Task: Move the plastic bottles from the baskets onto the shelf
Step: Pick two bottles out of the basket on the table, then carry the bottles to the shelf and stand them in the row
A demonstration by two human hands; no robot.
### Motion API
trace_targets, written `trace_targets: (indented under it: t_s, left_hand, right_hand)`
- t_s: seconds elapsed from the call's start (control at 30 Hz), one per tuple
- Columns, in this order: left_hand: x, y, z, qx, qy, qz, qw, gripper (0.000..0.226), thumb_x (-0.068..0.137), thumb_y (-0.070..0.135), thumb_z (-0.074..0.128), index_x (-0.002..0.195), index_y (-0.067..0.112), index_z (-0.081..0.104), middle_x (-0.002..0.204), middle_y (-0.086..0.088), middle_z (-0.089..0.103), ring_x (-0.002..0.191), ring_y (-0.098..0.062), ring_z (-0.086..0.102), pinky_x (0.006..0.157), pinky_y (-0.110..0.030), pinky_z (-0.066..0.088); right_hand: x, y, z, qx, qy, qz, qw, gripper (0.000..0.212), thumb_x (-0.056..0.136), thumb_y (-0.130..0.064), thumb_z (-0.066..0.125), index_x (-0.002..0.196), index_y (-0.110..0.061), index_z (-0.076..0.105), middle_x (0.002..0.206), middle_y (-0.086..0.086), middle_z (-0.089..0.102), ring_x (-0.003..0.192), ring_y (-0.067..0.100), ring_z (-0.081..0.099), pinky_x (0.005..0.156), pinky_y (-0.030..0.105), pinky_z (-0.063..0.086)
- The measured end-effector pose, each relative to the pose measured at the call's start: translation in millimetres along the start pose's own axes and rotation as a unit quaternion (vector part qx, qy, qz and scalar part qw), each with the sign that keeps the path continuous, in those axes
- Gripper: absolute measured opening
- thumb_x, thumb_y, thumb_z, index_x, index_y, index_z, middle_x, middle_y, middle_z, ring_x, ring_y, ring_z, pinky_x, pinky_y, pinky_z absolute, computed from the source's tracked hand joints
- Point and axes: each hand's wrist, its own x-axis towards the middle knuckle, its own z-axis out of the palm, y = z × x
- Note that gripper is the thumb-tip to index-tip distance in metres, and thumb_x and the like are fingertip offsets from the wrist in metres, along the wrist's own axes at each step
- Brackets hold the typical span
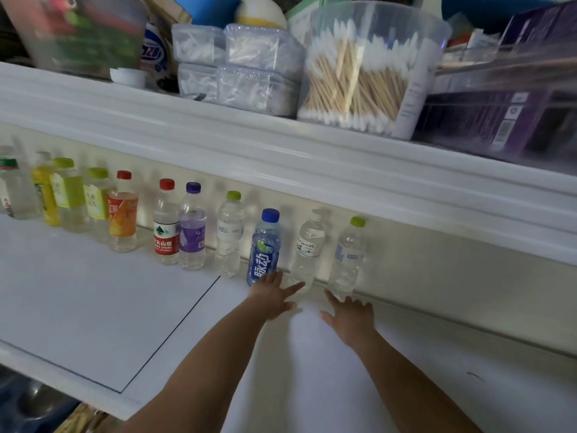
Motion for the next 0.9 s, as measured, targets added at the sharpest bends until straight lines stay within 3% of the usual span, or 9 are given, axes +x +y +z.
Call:
trace_targets:
  t_s: [0.1, 0.23, 0.33, 0.4, 0.43, 0.57, 0.73, 0.9]
  left_hand:
    - [-22, -9, -3, 0.020, 0.017, -0.006, 1.000, 0.063, 0.098, 0.058, 0.023, 0.151, 0.042, -0.007, 0.162, -0.014, -0.005, 0.149, -0.030, -0.005, 0.121, -0.046, 0.005]
    - [-53, -23, -15, 0.055, 0.038, -0.041, 0.997, 0.069, 0.095, 0.065, 0.018, 0.151, 0.037, -0.010, 0.159, -0.010, -0.019, 0.148, -0.027, -0.017, 0.120, -0.044, -0.008]
    - [-83, -33, -24, 0.059, 0.035, -0.076, 0.995, 0.071, 0.094, 0.066, 0.016, 0.152, 0.035, -0.010, 0.159, -0.009, -0.022, 0.147, -0.026, -0.020, 0.119, -0.044, -0.011]
    - [-104, -39, -31, 0.051, 0.028, -0.104, 0.993, 0.072, 0.094, 0.066, 0.017, 0.152, 0.034, -0.011, 0.159, -0.008, -0.022, 0.147, -0.025, -0.020, 0.119, -0.043, -0.011]
    - [-115, -43, -34, 0.049, 0.025, -0.115, 0.992, 0.073, 0.094, 0.066, 0.018, 0.152, 0.034, -0.012, 0.159, -0.007, -0.021, 0.147, -0.025, -0.019, 0.119, -0.043, -0.011]
    - [-160, -62, -46, 0.053, 0.013, -0.151, 0.987, 0.073, 0.094, 0.067, 0.016, 0.152, 0.034, -0.013, 0.159, -0.005, -0.022, 0.147, -0.023, -0.020, 0.120, -0.043, -0.011]
    - [-237, -102, -42, 0.047, 0.006, -0.196, 0.979, 0.072, 0.094, 0.067, 0.014, 0.151, 0.034, -0.016, 0.158, -0.003, -0.025, 0.146, -0.021, -0.022, 0.120, -0.042, -0.011]
    - [-352, -165, -31, 0.040, -0.001, -0.271, 0.962, 0.072, 0.094, 0.066, 0.016, 0.151, 0.034, -0.015, 0.159, -0.002, -0.023, 0.147, -0.020, -0.020, 0.120, -0.043, -0.011]
  right_hand:
    - [-6, -12, -5, 0.017, 0.071, -0.043, 0.996, 0.066, 0.097, -0.062, 0.021, 0.153, -0.028, 0.018, 0.146, 0.010, 0.044, 0.131, 0.026, 0.043, 0.105, 0.040, 0.032]
    - [-15, -24, -12, 0.061, 0.095, -0.094, 0.989, 0.070, 0.095, -0.065, 0.016, 0.154, -0.031, 0.001, 0.163, 0.002, 0.005, 0.150, 0.020, 0.004, 0.120, 0.046, 0.007]
    - [-25, -37, -23, 0.054, 0.078, -0.127, 0.987, 0.076, 0.090, -0.070, 0.004, 0.154, -0.030, -0.007, 0.163, 0.000, -0.008, 0.150, 0.019, -0.008, 0.120, 0.047, -0.002]
    - [-34, -49, -34, 0.065, 0.069, -0.141, 0.985, 0.091, 0.076, -0.076, -0.015, 0.154, -0.029, -0.008, 0.163, 0.000, -0.010, 0.150, 0.019, -0.010, 0.120, 0.048, -0.003]
    - [-38, -56, -40, 0.074, 0.066, -0.146, 0.984, 0.092, 0.076, -0.076, -0.015, 0.154, -0.028, -0.008, 0.163, 0.001, -0.010, 0.150, 0.020, -0.010, 0.120, 0.048, -0.003]
    - [-57, -95, -61, 0.106, 0.077, -0.172, 0.976, 0.077, 0.093, -0.068, 0.014, 0.154, -0.027, -0.009, 0.163, 0.004, -0.010, 0.150, 0.021, -0.010, 0.119, 0.049, -0.006]
    - [-92, -163, -84, 0.100, 0.088, -0.213, 0.968, 0.075, 0.094, -0.067, 0.014, 0.154, -0.028, -0.008, 0.162, 0.004, -0.011, 0.149, 0.023, -0.013, 0.118, 0.048, -0.006]
    - [-147, -276, -107, 0.105, 0.084, -0.285, 0.949, 0.078, 0.089, -0.072, 0.004, 0.153, -0.030, -0.011, 0.162, 0.003, -0.015, 0.149, 0.022, -0.016, 0.118, 0.049, -0.010]
